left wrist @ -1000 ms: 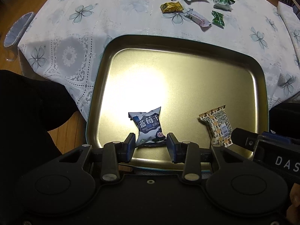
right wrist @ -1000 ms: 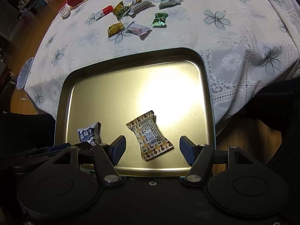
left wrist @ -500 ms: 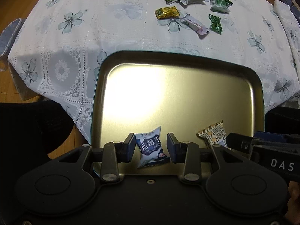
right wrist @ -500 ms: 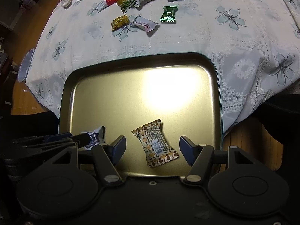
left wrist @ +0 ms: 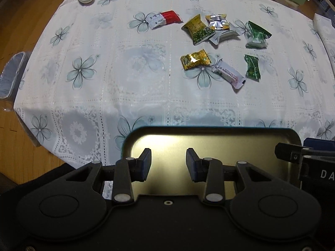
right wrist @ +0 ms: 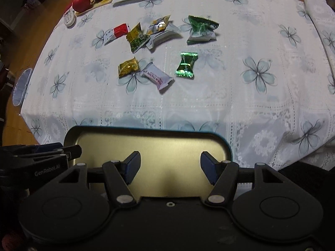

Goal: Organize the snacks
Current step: 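Grasp the gold candy with left tool while right tool grasps green candy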

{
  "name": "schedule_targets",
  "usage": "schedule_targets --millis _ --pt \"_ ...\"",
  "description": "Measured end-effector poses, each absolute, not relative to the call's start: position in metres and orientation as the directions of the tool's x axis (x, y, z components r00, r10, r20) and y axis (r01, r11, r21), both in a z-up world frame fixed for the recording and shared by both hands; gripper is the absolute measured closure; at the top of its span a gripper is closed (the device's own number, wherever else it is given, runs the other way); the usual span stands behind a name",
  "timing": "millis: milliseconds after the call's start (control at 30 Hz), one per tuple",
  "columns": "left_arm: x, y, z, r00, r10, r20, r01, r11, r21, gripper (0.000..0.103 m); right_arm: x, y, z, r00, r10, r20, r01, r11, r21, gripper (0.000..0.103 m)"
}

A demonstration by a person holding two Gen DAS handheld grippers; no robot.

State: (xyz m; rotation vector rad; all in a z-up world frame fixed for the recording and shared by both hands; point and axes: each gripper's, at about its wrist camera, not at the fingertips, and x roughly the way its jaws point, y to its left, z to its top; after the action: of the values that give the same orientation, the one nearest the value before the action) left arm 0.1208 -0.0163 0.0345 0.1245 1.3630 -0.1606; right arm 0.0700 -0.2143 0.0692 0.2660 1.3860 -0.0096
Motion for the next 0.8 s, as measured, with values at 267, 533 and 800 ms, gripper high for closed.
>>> schedule_targets --millis 267,533,800 --pt "0.166 -0.03 0.032 0.212 -0.037 -0.977 0.196 0.981 0.005 0.056 0.123 -0.217 0.069 0.221 0.096 -0.97 0.143 0.981 0.13 0.036" --pt "0.218 -0.035 0.027 0.217 -0.05 -0.975 0.176 0.984 -0.012 0.056 0.175 -0.235 0.053 0.191 0.061 -0.98 0.203 0.974 0.1 0.037" --pt "0.261 -0.041 0.014 0.232 -0.061 -0.971 0.177 0.984 -0.02 0.056 0.223 -0.256 0.037 0.179 0.096 -0.979 0.279 0.949 0.144 0.037"
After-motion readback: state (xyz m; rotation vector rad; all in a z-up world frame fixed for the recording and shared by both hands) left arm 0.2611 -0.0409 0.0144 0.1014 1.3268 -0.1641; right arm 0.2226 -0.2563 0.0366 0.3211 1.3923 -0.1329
